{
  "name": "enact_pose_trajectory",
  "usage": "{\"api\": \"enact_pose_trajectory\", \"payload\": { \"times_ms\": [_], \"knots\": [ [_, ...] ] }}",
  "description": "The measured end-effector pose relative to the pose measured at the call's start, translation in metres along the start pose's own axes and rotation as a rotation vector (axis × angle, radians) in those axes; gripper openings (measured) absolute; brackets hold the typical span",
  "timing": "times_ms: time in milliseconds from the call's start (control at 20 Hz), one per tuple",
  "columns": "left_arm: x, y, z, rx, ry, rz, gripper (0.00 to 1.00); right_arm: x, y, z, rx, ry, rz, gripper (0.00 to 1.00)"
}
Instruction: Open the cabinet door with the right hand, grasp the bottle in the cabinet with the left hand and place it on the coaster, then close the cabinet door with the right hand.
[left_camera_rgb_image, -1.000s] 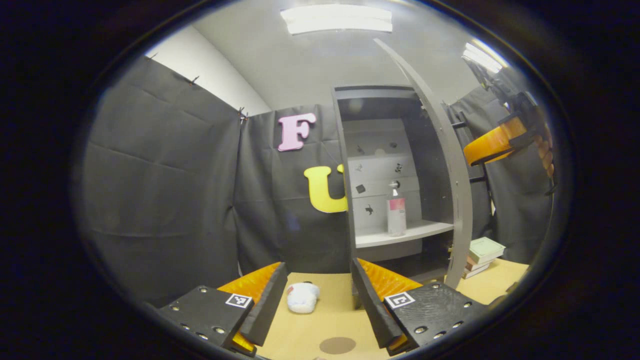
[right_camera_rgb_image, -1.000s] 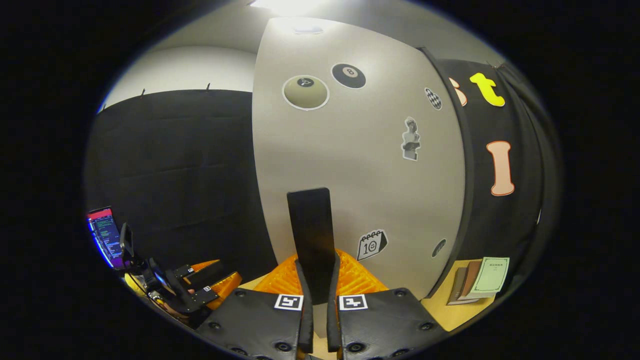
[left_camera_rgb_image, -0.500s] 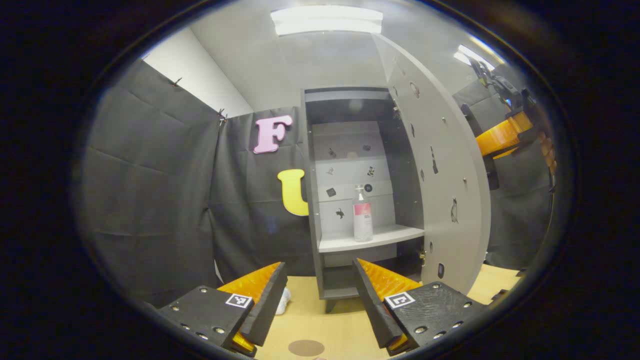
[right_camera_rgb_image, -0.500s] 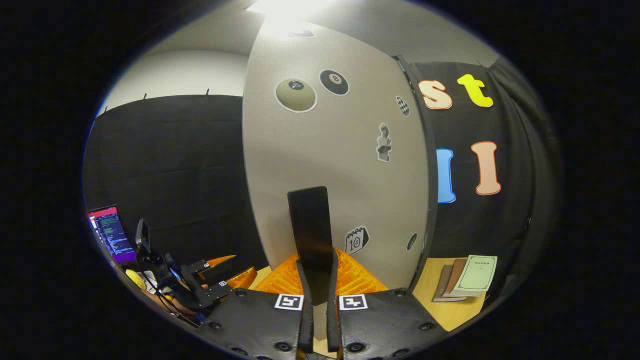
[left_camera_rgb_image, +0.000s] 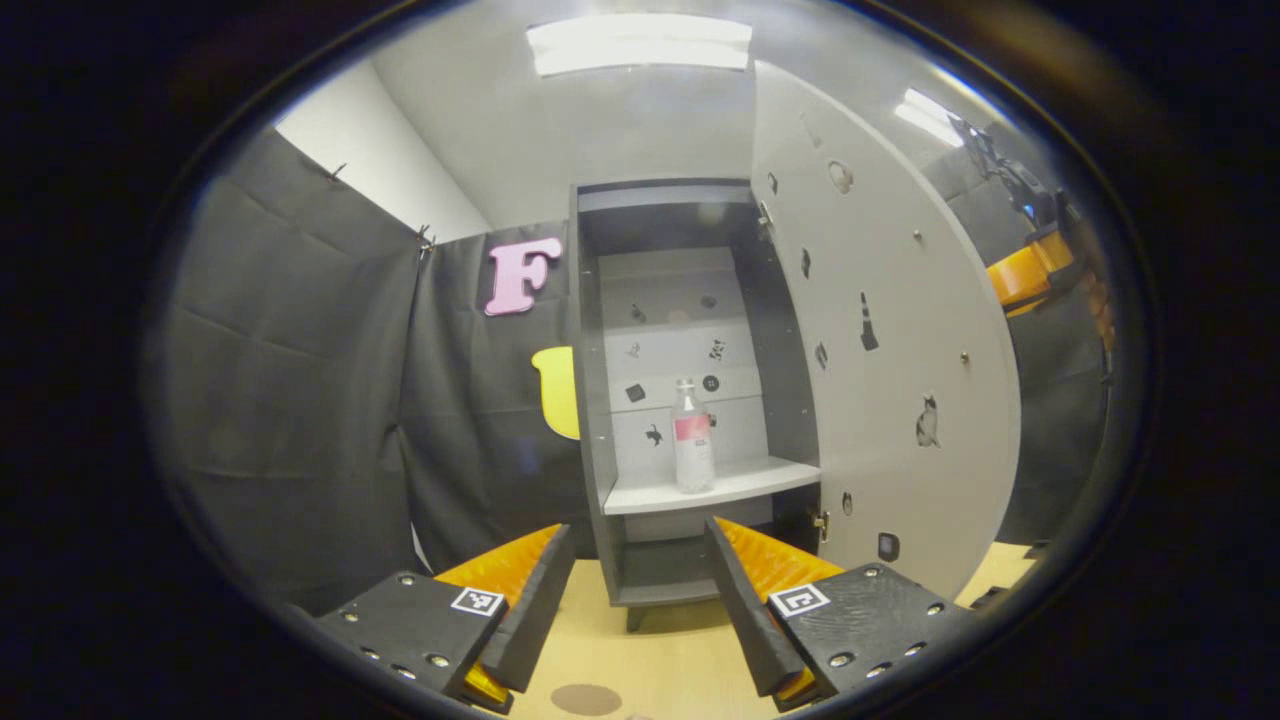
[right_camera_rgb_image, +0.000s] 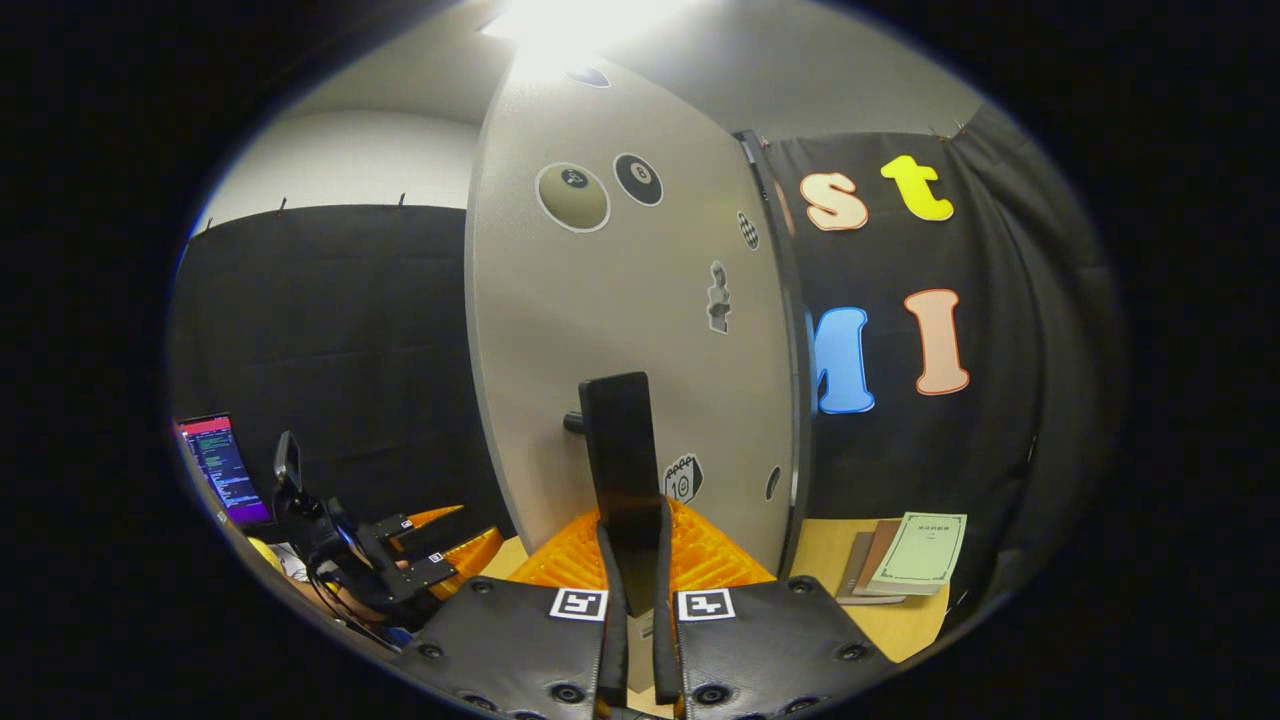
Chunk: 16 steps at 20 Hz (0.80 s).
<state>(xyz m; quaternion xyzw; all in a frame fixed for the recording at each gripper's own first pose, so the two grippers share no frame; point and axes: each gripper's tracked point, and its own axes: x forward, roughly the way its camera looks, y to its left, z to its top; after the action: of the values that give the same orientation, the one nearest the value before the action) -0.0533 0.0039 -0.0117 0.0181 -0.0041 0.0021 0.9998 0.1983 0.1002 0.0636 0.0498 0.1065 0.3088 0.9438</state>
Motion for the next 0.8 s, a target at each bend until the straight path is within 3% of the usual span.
{"api": "enact_pose_trajectory", "payload": {
  "times_ms": [450,650,750,800],
  "knots": [
    [0.008,-0.020,0.008,0.006,-0.007,0.016,0.79,-0.029,-0.053,0.008,-0.015,-0.026,-0.125,0.12],
    [0.012,-0.037,0.009,0.006,-0.002,0.027,0.81,-0.025,-0.042,0.016,-0.028,-0.030,-0.066,0.12],
    [0.014,-0.048,0.012,0.009,0.005,0.044,0.81,-0.032,-0.044,0.019,-0.077,-0.031,-0.052,0.23],
    [0.015,-0.052,0.014,0.017,0.010,0.061,0.81,-0.043,-0.048,0.019,-0.095,-0.052,-0.048,0.23]
  ]
}}
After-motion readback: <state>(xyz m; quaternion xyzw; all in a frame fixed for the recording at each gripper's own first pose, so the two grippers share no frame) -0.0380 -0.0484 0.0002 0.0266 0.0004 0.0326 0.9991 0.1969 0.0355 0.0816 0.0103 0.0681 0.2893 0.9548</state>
